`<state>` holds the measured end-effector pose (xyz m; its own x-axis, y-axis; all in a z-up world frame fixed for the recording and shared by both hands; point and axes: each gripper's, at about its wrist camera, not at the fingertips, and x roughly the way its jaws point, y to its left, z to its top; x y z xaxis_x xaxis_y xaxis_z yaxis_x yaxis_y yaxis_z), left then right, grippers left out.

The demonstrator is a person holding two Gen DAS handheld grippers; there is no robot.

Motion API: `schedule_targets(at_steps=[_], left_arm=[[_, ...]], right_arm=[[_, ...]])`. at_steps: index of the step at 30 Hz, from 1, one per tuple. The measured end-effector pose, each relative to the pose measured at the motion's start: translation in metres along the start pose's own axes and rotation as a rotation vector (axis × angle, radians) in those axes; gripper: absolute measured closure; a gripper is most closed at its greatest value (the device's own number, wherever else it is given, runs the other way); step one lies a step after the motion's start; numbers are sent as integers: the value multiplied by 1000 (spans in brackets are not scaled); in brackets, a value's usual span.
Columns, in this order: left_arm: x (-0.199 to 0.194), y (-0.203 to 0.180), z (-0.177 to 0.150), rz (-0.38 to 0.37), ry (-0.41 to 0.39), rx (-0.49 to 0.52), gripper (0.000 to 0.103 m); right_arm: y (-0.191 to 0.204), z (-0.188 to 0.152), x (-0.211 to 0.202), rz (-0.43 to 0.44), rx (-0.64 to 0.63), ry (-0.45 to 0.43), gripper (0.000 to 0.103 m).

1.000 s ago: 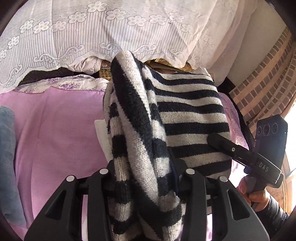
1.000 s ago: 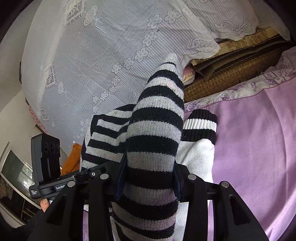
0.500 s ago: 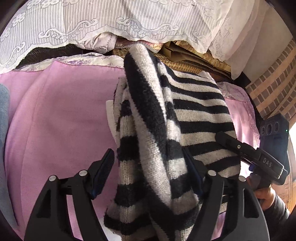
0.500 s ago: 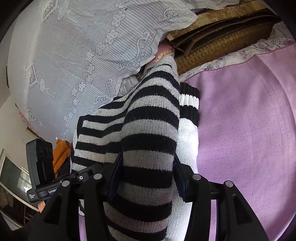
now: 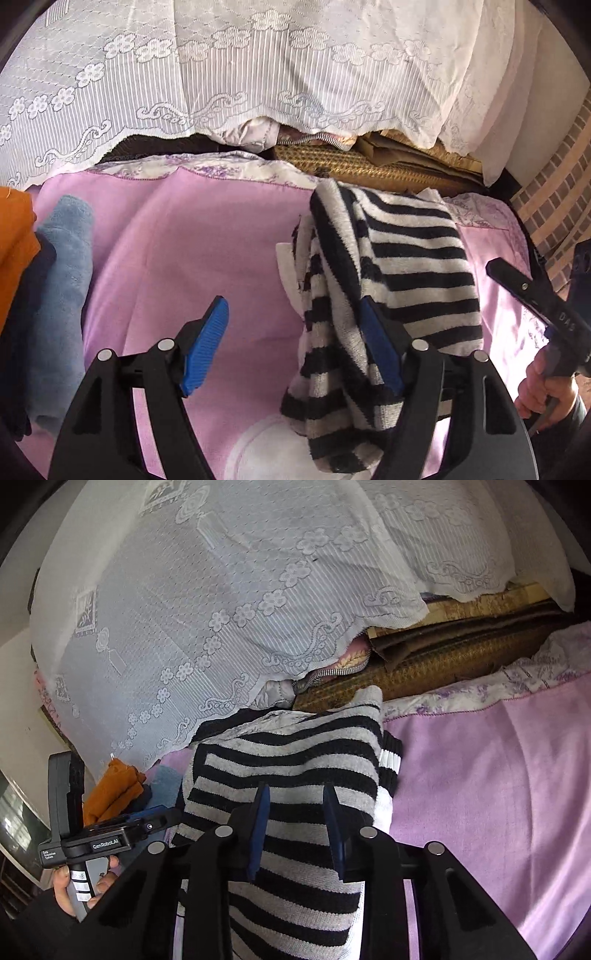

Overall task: Fold small clothes
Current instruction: 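Lay the folded end down and open both tools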

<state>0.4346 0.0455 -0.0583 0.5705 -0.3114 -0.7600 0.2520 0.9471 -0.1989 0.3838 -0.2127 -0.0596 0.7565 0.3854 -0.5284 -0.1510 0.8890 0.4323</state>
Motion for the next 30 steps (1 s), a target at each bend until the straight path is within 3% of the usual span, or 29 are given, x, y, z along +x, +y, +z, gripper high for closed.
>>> schedule_targets(at_steps=[9,19,22,25,30], left_arm=[[32,-4,-13,107,5,59,17],[37,-4,-15,126,15,31,17],[28,-12,-15,172,15,54,17],[13,-20,-20,218,7,86,19],[-20,-27,-31,239,-24,91,19]], right_arm=[[-1,-15,41,-107,-73,110,76],[4,-20,48,-155,-100,122,75],[9,-14,42,-154,-93,138,74],[17,-12,23,-127,-57,119,65],[41,-27,-10,-126,-97,106,60]])
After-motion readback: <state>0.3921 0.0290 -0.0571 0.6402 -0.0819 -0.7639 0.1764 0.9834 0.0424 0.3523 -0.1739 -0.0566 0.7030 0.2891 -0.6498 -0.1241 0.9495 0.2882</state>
